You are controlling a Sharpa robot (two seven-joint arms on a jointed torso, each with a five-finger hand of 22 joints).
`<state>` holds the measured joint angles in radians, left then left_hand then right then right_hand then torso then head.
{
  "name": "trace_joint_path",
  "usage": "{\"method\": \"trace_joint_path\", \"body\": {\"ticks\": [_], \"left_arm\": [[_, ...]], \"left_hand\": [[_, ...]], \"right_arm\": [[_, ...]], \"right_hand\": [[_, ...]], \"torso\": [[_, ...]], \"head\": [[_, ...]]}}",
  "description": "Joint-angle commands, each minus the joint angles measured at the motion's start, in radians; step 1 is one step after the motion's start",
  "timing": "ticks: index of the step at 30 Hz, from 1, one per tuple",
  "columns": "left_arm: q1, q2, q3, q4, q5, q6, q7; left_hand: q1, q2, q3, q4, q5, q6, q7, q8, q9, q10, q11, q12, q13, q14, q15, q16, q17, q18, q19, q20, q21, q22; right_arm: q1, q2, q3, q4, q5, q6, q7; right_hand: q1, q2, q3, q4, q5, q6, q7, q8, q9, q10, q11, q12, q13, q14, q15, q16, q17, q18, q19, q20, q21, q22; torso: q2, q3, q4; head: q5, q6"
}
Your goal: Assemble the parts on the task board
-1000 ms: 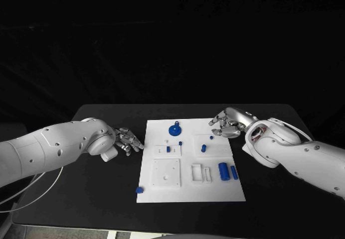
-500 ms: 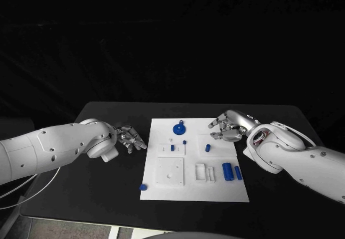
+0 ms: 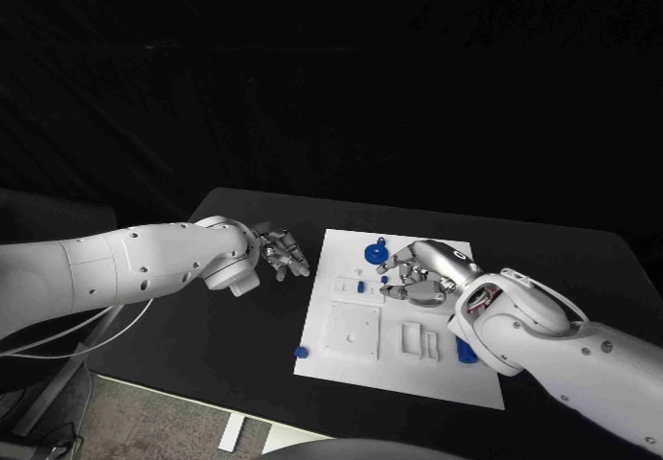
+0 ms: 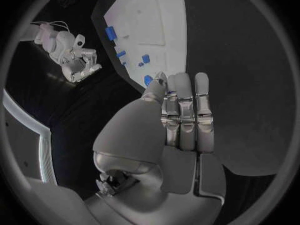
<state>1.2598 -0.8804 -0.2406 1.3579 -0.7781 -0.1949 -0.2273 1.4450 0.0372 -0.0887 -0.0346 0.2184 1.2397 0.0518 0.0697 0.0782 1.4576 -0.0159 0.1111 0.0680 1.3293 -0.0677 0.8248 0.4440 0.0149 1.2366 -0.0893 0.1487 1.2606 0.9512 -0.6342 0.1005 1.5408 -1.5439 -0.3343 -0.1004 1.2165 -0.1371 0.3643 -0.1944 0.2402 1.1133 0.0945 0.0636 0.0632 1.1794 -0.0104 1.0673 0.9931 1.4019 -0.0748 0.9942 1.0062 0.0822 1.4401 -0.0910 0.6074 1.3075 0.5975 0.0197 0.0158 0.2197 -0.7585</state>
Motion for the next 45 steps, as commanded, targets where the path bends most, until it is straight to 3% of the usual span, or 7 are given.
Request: {"method": "trace_joint_path", "body": {"ticks": [1,12,16,24,26,33,45], "left_arm": [[0.001,0.007,0.0,-0.005,0.06,-0.126,0.029],[0.012,0.047,0.0,-0.046,0.163,-0.204,0.072],[0.014,0.058,0.0,-0.057,0.173,-0.244,0.072],[0.022,0.092,0.001,-0.094,0.256,-0.334,0.101],[0.025,0.1,0.001,-0.099,0.268,-0.339,0.108],[0.032,0.121,0.001,-0.107,0.29,-0.346,0.121],[0.037,0.131,0.001,-0.101,0.299,-0.334,0.127]], "left_hand": [[0.007,0.0,0.01,-0.001,0.005,0.001,0.005,-0.006,-0.002,-0.006,0.005,-0.005,0.0,0.003,0.0,-0.016,0.001,-0.002,0.005,0.001,-0.012,0.002],[-0.003,0.0,0.052,-0.028,0.012,0.001,0.009,-0.005,-0.001,-0.015,0.008,0.001,0.0,0.017,0.005,-0.096,-0.005,0.0,0.009,0.005,-0.057,0.003],[-0.002,0.003,0.057,-0.028,0.015,0.0,0.01,-0.005,0.0,-0.017,0.008,0.001,0.0,0.018,0.005,-0.098,-0.002,0.001,0.011,0.005,-0.06,0.006],[-0.007,0.0,0.063,-0.025,0.016,-0.007,0.011,-0.005,-0.001,-0.021,0.01,0.0,0.0,0.016,0.006,-0.105,0.0,0.002,0.012,0.007,-0.067,0.008],[-0.008,-0.003,0.071,-0.023,0.018,-0.008,0.012,-0.005,0.0,-0.022,0.01,0.002,0.0,0.018,0.007,-0.11,0.002,0.002,0.015,0.007,-0.072,0.01],[-0.01,-0.003,0.075,-0.021,0.017,-0.008,0.011,-0.005,0.0,-0.022,0.01,0.003,0.0,0.019,0.007,-0.111,0.003,0.002,0.016,0.007,-0.074,0.011],[-0.011,-0.004,0.079,-0.016,0.015,-0.01,0.011,-0.005,0.001,-0.024,0.011,0.003,0.0,0.018,0.007,-0.115,0.005,0.002,0.014,0.008,-0.076,0.011]], "right_arm": [[-0.008,0.044,-0.013,-0.019,-0.094,0.027,0.024],[-0.027,0.197,-0.084,-0.113,-0.155,0.047,0.038],[-0.041,0.244,-0.101,-0.14,-0.18,0.059,0.032],[-0.067,0.333,-0.136,-0.212,-0.231,0.094,0.007],[-0.072,0.347,-0.141,-0.225,-0.241,0.096,0.002],[-0.092,0.389,-0.148,-0.261,-0.268,0.102,-0.015],[-0.112,0.417,-0.153,-0.287,-0.306,0.115,-0.045]], "right_hand": [[0.01,0.0,-0.009,-0.002,-0.008,-0.009,0.002,-0.002,-0.001,-0.003,0.006,0.004,-0.002,-0.001,0.006,-0.003,-0.002,0.016,-0.002,0.005,-0.008,0.06],[0.01,0.01,-0.022,-0.017,-0.009,-0.02,0.005,-0.002,-0.001,-0.008,0.008,0.004,-0.005,-0.004,0.008,-0.005,-0.005,0.017,-0.002,0.006,-0.025,0.058],[0.015,0.019,-0.05,-0.026,-0.024,-0.029,0.007,-0.002,-0.001,-0.01,0.01,0.005,-0.007,-0.005,0.009,-0.004,-0.006,0.019,-0.002,0.008,-0.032,0.057],[0.021,0.027,-0.081,-0.025,-0.064,-0.037,0.007,-0.002,-0.001,-0.009,0.011,0.009,-0.006,-0.004,0.011,0.003,-0.002,0.019,0.0,0.009,-0.036,0.057],[0.022,0.028,-0.081,-0.025,-0.071,-0.037,0.007,-0.002,-0.001,-0.008,0.011,0.011,-0.005,-0.003,0.01,0.005,0.0,0.019,0.001,0.009,-0.034,0.058],[0.025,0.028,-0.09,-0.021,-0.11,-0.037,0.006,-0.002,-0.001,-0.006,0.011,0.013,-0.004,-0.002,0.01,0.009,0.004,0.017,0.002,0.009,-0.032,0.058],[0.03,0.028,-0.096,-0.01,-0.115,-0.036,0.006,-0.002,-0.001,-0.006,0.01,0.014,-0.006,-0.001,0.01,0.012,0.005,0.016,0.004,0.008,-0.033,0.058]], "torso": [[-0.017,-0.0092,0.0018],[-0.024,-0.0228,0.0058],[-0.024,-0.0209,0.007],[-0.023,-0.0241,0.0088],[-0.022,-0.0221,0.0078],[-0.021,-0.0226,0.011],[-0.022,-0.0223,0.0091]], "head": [[0.033,-0.003],[0.08,0.004],[0.095,0.007],[0.101,0.003],[0.103,0.001],[0.106,-0.005],[0.11,-0.013]]}}
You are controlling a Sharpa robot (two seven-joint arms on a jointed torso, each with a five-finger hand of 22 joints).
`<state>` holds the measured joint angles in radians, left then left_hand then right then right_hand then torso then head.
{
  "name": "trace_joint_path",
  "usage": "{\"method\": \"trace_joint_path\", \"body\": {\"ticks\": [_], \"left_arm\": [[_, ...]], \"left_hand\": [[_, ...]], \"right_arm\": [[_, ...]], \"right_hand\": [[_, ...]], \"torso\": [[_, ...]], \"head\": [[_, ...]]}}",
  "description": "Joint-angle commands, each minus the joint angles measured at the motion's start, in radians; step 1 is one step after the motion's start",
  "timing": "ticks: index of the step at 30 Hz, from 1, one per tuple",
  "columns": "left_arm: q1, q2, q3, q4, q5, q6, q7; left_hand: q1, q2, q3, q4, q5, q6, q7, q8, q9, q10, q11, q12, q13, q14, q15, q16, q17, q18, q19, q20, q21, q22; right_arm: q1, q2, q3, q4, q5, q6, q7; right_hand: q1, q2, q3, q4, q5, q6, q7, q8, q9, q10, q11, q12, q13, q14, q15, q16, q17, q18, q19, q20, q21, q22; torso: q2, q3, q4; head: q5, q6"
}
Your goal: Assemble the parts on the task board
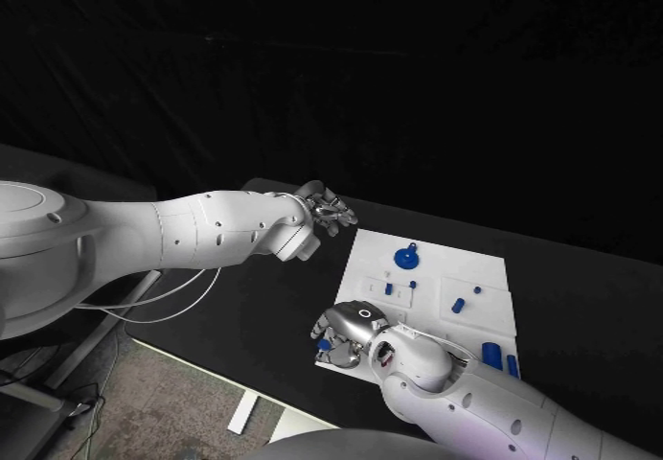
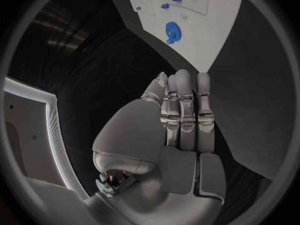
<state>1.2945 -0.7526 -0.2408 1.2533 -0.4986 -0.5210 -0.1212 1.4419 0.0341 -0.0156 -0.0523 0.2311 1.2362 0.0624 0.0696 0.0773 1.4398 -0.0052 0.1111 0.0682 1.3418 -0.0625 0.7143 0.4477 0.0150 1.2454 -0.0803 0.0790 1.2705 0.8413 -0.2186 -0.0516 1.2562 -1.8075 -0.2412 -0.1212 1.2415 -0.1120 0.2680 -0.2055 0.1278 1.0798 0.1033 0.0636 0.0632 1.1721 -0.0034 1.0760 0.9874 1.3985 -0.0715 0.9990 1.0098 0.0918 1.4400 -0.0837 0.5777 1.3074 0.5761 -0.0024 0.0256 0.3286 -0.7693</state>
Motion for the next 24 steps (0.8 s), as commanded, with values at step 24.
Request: {"method": "trace_joint_path", "body": {"ticks": [24], "left_arm": [[0.004,0.003,0.001,0.0,0.02,0.017,0.008]], "left_hand": [[-0.01,-0.001,0.01,0.009,0.003,-0.011,0.002,-0.005,0.002,-0.008,0.001,0.004,0.0,0.004,0.003,-0.008,0.004,0.002,0.004,0.0,-0.007,0.001]], "right_arm": [[-0.009,-0.007,-0.001,-0.012,-0.067,0.014,-0.045]], "right_hand": [[-0.021,-0.001,0.129,-0.021,0.067,0.002,-0.002,-0.002,-0.001,0.004,0.001,0.008,0.003,0.007,0.003,0.014,0.01,0.006,0.005,-0.003,0.011,0.06]], "torso": [[0.0,0.0,-0.0015]], "head": [[-0.001,-0.008]]}}
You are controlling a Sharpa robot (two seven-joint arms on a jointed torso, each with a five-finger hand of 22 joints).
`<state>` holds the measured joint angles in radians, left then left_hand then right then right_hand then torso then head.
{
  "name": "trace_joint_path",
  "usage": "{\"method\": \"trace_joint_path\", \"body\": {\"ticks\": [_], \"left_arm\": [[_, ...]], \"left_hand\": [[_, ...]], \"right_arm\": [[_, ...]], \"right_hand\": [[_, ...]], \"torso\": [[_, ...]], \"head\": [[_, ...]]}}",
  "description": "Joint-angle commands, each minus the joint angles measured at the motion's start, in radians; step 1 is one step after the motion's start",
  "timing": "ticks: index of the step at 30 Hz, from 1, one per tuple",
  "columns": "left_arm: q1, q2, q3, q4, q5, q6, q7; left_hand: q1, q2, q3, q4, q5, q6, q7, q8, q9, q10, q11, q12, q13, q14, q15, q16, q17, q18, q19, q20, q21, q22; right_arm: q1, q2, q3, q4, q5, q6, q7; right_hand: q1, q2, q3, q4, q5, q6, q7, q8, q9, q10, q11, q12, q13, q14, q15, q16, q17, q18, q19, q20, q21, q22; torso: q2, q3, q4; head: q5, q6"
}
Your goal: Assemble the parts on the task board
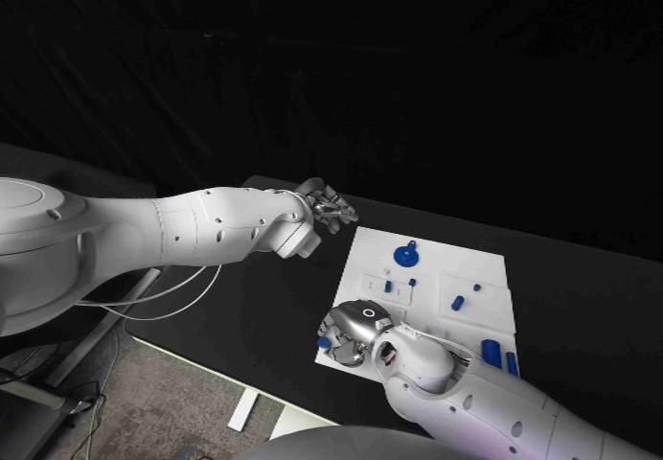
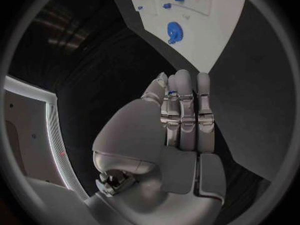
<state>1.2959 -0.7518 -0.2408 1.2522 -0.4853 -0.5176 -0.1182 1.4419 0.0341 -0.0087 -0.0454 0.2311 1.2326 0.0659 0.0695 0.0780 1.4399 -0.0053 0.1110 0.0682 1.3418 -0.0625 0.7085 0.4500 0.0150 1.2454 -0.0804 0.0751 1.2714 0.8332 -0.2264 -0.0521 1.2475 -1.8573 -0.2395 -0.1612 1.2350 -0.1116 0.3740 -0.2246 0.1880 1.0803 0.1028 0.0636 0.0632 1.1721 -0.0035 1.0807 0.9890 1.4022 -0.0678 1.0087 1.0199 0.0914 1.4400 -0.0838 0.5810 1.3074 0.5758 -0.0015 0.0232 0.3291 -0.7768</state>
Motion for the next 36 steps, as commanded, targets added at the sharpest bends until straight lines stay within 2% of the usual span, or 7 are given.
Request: {"method": "trace_joint_path", "body": {"ticks": [1,9,15,27,30,33,36], "left_arm": [[0.002,0.003,0.001,0.001,0.007,0.014,0.005],[0.002,0.003,0.001,0.003,0.008,0.019,0.004],[0.004,0.003,0.001,0.003,0.008,0.02,0.003],[0.007,0.003,0.001,0.004,0.009,0.022,0.001],[0.008,0.003,0.001,0.004,0.009,0.022,0.001],[0.008,0.003,0.001,0.005,0.009,0.024,0.001],[0.008,0.003,0.001,0.005,0.01,0.027,0.0]], "left_hand": [[-0.01,-0.001,0.004,0.002,0.003,-0.007,-0.002,-0.005,0.001,-0.008,0.001,0.004,0.0,0.004,0.003,-0.002,0.001,0.002,0.004,0.0,-0.003,0.001],[-0.011,-0.001,0.004,0.005,0.003,-0.009,-0.002,-0.005,0.001,-0.009,0.002,0.004,0.0,0.004,0.004,-0.003,0.002,0.002,0.004,0.001,-0.004,0.0],[-0.01,-0.002,0.005,0.008,0.003,-0.01,-0.002,-0.005,0.001,-0.01,0.002,0.004,0.0,0.003,0.004,-0.004,0.002,0.002,0.003,0.001,-0.004,-0.001],[-0.009,-0.005,0.007,0.018,0.001,-0.011,-0.002,-0.005,0.002,-0.011,0.002,0.005,0.0,0.003,0.005,-0.007,0.003,0.002,0.002,0.002,-0.004,-0.004],[-0.007,-0.005,0.008,0.018,0.002,-0.012,-0.001,-0.005,0.002,-0.012,0.002,0.005,0.0,0.003,0.005,-0.007,0.003,0.002,0.002,0.002,-0.004,-0.004],[-0.007,-0.005,0.008,0.018,0.002,-0.012,-0.001,-0.005,0.002,-0.012,0.002,0.005,0.0,0.003,0.005,-0.007,0.003,0.002,0.002,0.002,-0.004,-0.004],[-0.007,-0.005,0.008,0.018,0.002,-0.012,-0.001,-0.005,0.002,-0.012,0.002,0.005,0.0,0.003,0.005,-0.007,0.003,0.002,0.002,0.002,-0.004,-0.004]], "right_arm": [[-0.001,0.002,0.0,-0.004,-0.017,0.013,-0.005],[-0.004,0.008,0.0,-0.014,-0.017,0.016,-0.007],[-0.005,0.01,0.0,-0.018,-0.019,0.015,-0.006],[-0.01,0.016,0.0,-0.021,-0.013,-0.019,0.005],[-0.01,0.017,0.0,-0.018,-0.003,-0.029,0.011],[-0.01,0.016,0.0,-0.008,0.011,-0.045,0.021],[-0.011,0.016,0.0,0.002,0.025,-0.067,0.029]], "right_hand": [[-0.016,-0.002,0.028,-0.003,0.006,0.001,-0.001,-0.002,-0.001,0.004,0.001,0.004,0.001,0.004,0.0,0.004,0.001,0.006,0.005,-0.003,0.008,0.06],[-0.023,-0.001,0.048,0.001,0.005,0.002,-0.001,-0.002,-0.001,0.003,0.0,0.004,0.001,0.004,0.0,0.005,0.001,0.006,0.004,-0.003,0.008,0.06],[-0.027,0.008,0.103,-0.009,-0.031,0.021,-0.005,-0.002,-0.001,0.006,-0.003,0.008,0.005,0.005,-0.002,0.007,0.004,0.005,0.003,-0.005,0.014,0.06],[-0.041,0.04,0.147,0.008,-0.097,0.072,-0.018,-0.002,-0.001,0.011,-0.011,0.012,0.011,0.009,-0.008,0.009,0.007,-0.001,0.005,-0.011,0.027,0.061],[-0.049,0.021,0.123,0.012,-0.068,0.058,-0.016,-0.002,-0.001,0.013,-0.009,0.012,0.01,0.009,-0.007,0.009,0.008,-0.001,0.006,-0.011,0.025,0.061],[-0.051,0.005,0.052,0.023,-0.014,0.035,-0.012,-0.001,-0.001,0.015,-0.006,0.01,0.009,0.01,-0.005,0.009,0.008,0.001,0.007,-0.009,0.022,0.06],[-0.039,0.009,-0.004,0.03,-0.004,0.024,-0.01,-0.002,-0.001,0.017,-0.004,0.01,0.009,0.011,-0.004,0.009,0.009,0.004,0.009,-0.007,0.02,0.06]], "torso": [[0.0,-0.0011,0.0009],[0.0,-0.0015,0.002],[0.0,-0.0024,0.0019],[-0.001,-0.0028,0.0012],[0.0,-0.0022,0.0019],[-0.001,-0.0019,0.0022],[0.0,-0.0021,0.0016]], "head": [[-0.001,-0.001],[-0.002,-0.003],[-0.004,-0.003],[0.004,-0.004],[0.005,-0.005],[0.006,-0.004],[0.007,-0.005]]}}
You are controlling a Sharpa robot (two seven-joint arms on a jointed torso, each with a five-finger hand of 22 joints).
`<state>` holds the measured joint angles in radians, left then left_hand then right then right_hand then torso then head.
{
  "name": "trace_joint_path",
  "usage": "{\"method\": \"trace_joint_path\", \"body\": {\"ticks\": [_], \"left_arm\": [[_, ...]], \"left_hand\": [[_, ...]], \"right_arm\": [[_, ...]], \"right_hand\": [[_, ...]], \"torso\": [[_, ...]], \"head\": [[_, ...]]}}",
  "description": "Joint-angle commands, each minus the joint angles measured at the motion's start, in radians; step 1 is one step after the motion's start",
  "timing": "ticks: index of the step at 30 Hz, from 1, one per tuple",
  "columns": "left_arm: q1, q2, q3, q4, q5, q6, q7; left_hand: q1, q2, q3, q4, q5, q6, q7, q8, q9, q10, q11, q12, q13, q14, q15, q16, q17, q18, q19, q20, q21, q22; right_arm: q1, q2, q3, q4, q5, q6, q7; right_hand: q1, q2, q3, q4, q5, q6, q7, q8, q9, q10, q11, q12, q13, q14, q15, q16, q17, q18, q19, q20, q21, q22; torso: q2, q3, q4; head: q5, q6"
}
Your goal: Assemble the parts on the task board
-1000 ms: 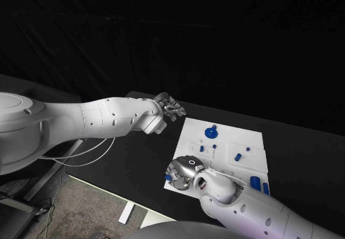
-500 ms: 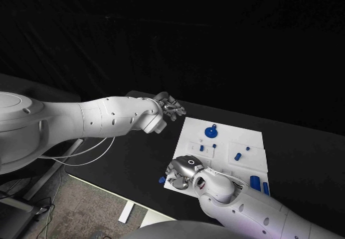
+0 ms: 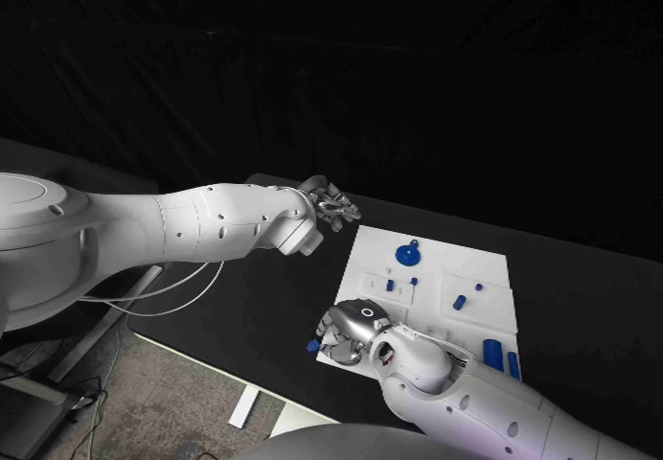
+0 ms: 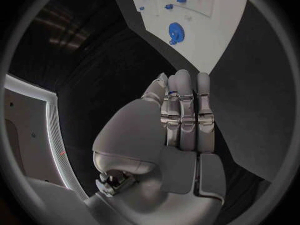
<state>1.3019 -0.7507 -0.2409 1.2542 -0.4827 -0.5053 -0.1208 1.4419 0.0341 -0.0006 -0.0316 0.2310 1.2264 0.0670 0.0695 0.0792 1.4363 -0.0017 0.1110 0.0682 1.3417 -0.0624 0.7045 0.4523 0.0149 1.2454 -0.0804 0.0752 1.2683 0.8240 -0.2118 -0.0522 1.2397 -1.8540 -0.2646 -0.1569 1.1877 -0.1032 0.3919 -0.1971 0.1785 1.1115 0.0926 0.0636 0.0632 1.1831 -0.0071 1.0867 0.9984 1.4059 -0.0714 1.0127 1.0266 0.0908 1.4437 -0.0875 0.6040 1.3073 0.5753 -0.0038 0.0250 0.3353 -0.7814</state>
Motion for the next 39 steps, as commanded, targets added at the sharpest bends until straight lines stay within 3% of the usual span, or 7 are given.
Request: {"method": "trace_joint_path", "body": {"ticks": [1,6,13,29,39], "left_arm": [[0.002,0.002,0.001,0.003,0.008,0.015,0.003],[0.003,0.004,0.001,0.004,0.01,0.018,0.004],[0.004,0.008,0.001,0.005,0.012,0.02,0.005],[0.009,0.009,0.001,0.007,0.013,0.021,0.003],[0.01,0.008,0.0,0.008,0.013,0.023,0.002]], "left_hand": [[-0.007,-0.007,0.0,0.006,0.002,-0.006,-0.002,-0.005,0.001,-0.009,-0.001,0.005,0.0,0.002,0.005,-0.004,0.001,0.002,0.001,0.002,-0.004,-0.002],[-0.007,-0.007,0.0,0.007,0.002,-0.007,-0.002,-0.005,0.001,-0.009,-0.001,0.005,0.0,0.002,0.005,-0.004,0.002,0.002,0.001,0.002,-0.004,-0.002],[-0.007,-0.007,0.0,0.007,0.002,-0.007,-0.002,-0.005,0.001,-0.009,-0.001,0.005,0.0,0.002,0.005,-0.004,0.002,0.002,0.001,0.002,-0.004,-0.002],[-0.002,-0.009,0.003,0.009,0.001,-0.007,-0.002,-0.005,0.001,-0.01,-0.001,0.005,0.0,0.002,0.005,-0.005,0.003,0.002,0.0,0.002,-0.003,-0.003],[0.0,-0.01,0.004,0.009,0.001,-0.006,-0.001,-0.005,0.001,-0.01,-0.001,0.006,0.0,0.001,0.005,-0.006,0.004,0.002,-0.001,0.002,-0.003,-0.002]], "right_arm": [[-0.002,0.002,0.0,0.013,0.025,-0.05,0.025],[-0.003,0.012,0.0,0.018,0.018,-0.064,0.013],[-0.003,0.029,-0.001,0.011,-0.011,-0.046,-0.019],[-0.004,0.044,-0.018,-0.004,-0.073,0.041,-0.068],[-0.005,0.043,-0.022,-0.003,-0.094,0.042,-0.092]], "right_hand": [[0.003,-0.004,-0.041,0.007,0.01,-0.013,0.001,-0.002,-0.001,0.007,0.001,0.004,0.0,0.008,0.001,0.006,0.002,0.005,0.007,-0.002,-0.002,0.06],[0.035,-0.009,-0.148,0.024,-0.029,-0.034,0.005,-0.002,-0.001,0.007,0.006,0.002,-0.003,0.008,0.004,0.005,0.002,0.009,0.009,0.002,-0.011,0.06],[0.074,-0.017,-0.185,0.026,-0.081,-0.023,0.003,-0.001,-0.001,0.004,0.005,0.001,-0.004,0.006,0.004,0.005,0.001,0.009,0.008,0.003,-0.016,0.06],[0.082,-0.019,-0.154,0.001,-0.083,0.009,-0.004,-0.001,0.0,0.006,0.0,0.005,0.002,0.006,0.002,0.01,0.006,0.0,0.007,-0.001,-0.007,0.062],[0.085,-0.019,-0.114,-0.017,-0.086,0.022,-0.007,-0.002,-0.001,0.01,-0.002,0.006,0.005,0.009,0.0,0.014,0.012,-0.002,0.008,-0.003,0.0,0.063]], "torso": [[0.0,0.0,-0.0008],[0.0,-0.0006,-0.0009],[0.001,-0.0013,0.0006],[0.0,0.0001,-0.0003],[0.001,0.0008,-0.001]], "head": [[0.001,-0.001],[0.002,0.0],[0.004,-0.001],[0.006,-0.009],[0.006,-0.009]]}}
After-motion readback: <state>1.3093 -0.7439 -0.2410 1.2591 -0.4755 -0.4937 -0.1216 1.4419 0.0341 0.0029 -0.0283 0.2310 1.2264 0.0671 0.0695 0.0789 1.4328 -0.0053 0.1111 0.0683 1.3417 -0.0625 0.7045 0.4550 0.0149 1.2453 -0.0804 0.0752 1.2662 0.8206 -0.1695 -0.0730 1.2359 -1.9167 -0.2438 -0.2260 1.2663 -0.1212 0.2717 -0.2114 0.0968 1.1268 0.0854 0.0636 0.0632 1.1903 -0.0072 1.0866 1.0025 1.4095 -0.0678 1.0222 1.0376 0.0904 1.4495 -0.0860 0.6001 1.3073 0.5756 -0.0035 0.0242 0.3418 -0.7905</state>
